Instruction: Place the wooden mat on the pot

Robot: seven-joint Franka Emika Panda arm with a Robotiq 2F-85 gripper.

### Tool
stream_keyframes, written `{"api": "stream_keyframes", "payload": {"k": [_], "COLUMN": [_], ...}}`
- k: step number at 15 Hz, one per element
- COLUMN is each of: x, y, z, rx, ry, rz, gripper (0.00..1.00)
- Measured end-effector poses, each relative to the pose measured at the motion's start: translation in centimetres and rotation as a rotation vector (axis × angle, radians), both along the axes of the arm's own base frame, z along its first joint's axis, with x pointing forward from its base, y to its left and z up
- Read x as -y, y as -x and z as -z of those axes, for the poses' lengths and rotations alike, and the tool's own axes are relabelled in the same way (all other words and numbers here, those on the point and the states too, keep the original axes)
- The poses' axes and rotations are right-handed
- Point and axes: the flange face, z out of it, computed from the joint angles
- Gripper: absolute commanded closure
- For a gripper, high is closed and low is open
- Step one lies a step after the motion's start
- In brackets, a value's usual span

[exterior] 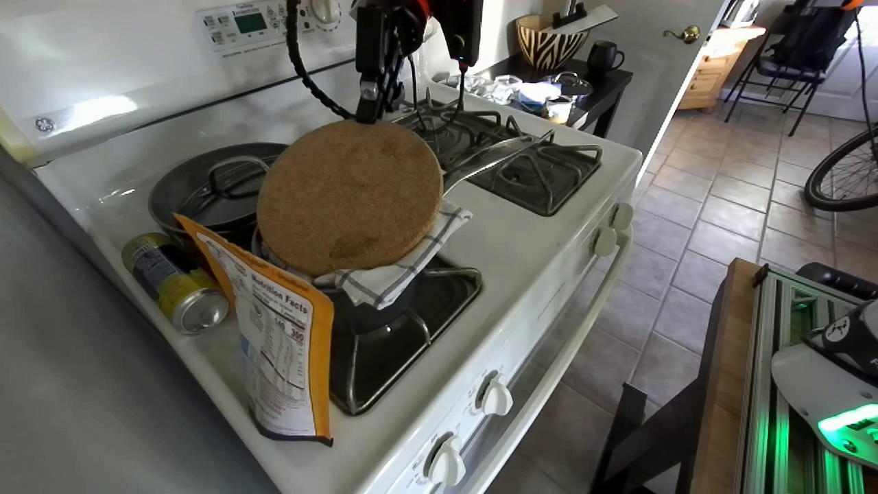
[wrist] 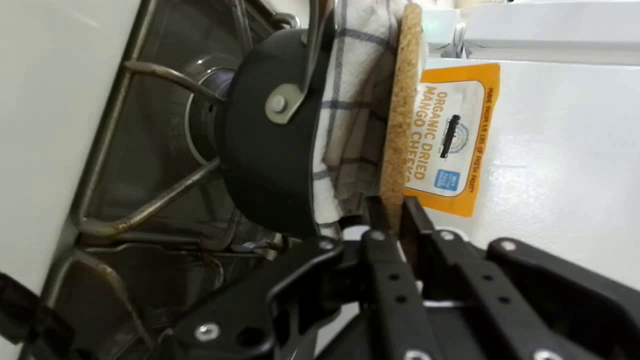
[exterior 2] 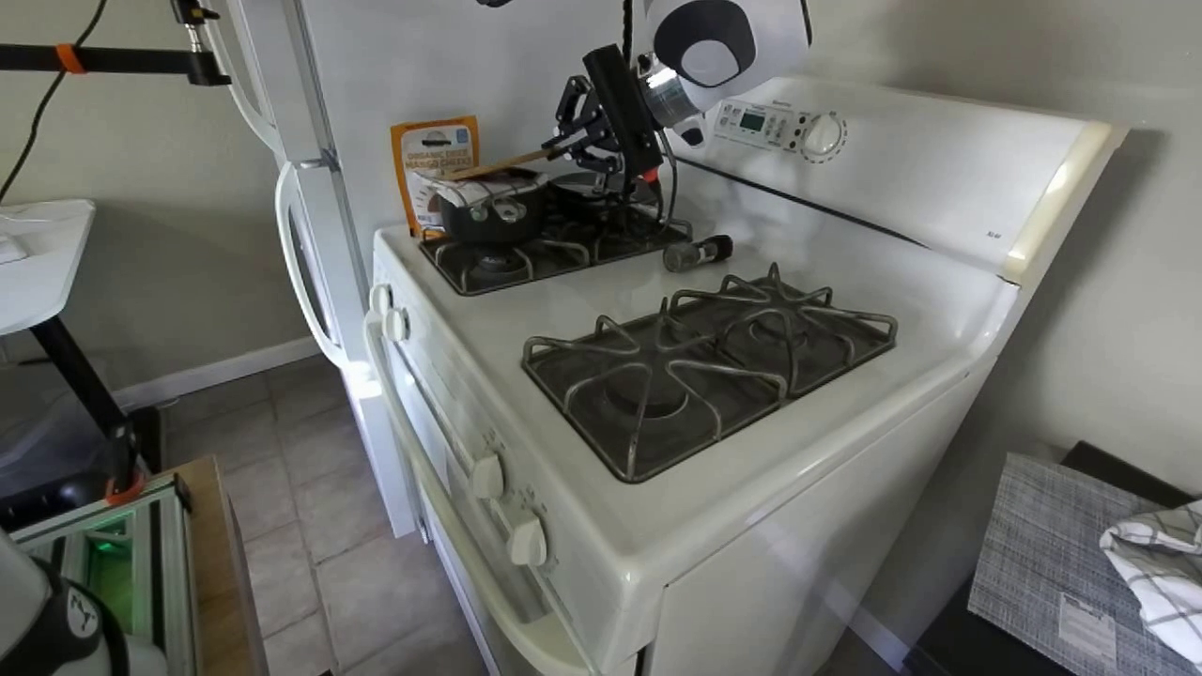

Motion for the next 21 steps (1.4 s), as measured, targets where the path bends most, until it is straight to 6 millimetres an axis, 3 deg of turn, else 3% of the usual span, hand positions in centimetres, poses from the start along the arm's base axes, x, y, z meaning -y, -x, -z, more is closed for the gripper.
{"api": "stream_keyframes", "payload": {"k": [6, 15, 16, 17, 21], "x": [-0.5, -1.5, -1.5, -1.6, -1.8], "y": [-0.2, -0.7, -0.8, -1.0, -1.4], "z": [-1.1, -0.2, 0.0, 0.2, 0.5], "rx": [0.093, 0.022, 0.012, -0.004, -0.065], "ry": [-0.102, -0.193, -0.191, -0.183, -0.151], "rz": [-0.099, -0.145, -0.139, -0.130, -0.095], "gripper": [0.98, 0.98, 0.68, 0.67, 0.36]}}
